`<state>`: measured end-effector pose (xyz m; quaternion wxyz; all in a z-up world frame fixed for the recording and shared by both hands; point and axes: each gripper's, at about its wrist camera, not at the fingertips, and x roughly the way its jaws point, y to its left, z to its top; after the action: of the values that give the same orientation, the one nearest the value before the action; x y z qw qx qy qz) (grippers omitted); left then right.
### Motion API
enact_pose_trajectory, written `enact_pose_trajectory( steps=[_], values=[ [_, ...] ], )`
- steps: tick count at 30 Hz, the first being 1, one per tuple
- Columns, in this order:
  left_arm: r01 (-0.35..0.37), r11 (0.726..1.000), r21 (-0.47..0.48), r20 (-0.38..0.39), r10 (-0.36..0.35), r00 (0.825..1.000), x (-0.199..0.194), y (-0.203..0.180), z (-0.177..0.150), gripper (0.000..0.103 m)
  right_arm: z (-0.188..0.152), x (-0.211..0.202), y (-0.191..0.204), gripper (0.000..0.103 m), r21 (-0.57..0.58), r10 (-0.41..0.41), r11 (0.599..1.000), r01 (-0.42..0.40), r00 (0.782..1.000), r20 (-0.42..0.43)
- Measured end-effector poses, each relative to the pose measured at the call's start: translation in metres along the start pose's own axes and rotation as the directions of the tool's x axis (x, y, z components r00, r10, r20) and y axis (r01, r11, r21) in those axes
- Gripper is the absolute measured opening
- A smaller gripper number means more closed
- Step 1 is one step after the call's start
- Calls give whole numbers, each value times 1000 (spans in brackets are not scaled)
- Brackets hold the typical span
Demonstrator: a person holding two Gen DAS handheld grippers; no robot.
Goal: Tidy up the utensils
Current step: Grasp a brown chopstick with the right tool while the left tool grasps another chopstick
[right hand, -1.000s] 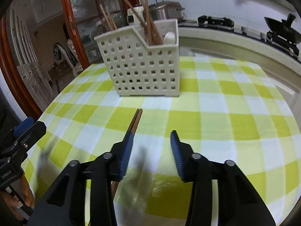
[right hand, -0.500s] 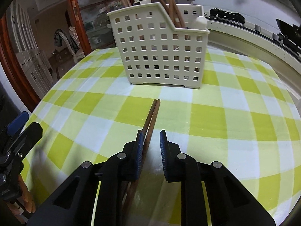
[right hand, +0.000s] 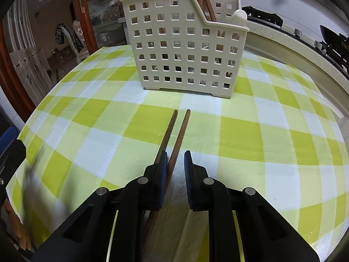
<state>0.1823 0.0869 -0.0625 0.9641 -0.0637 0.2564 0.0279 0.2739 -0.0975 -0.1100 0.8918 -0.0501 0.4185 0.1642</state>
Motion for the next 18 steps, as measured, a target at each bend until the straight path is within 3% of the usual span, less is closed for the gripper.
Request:
enact_pose_trajectory(
  steps=[9,11,18],
  values=[
    [2,1000,2,1,-2,1000,-1,-2,0,98,4,5,5,16,-33,-30,999,31,1000,3],
    [1,1000,2,-3,-1,1000,-1,-2,0,98,4,5,4,10,-38,-30,999,31,1000,5],
    [-1,1000,11,-16,1,1000,-1,-9,1,98,-1,-2,-7,7,-17,-17,1000,18,1000,19]
  ],
)
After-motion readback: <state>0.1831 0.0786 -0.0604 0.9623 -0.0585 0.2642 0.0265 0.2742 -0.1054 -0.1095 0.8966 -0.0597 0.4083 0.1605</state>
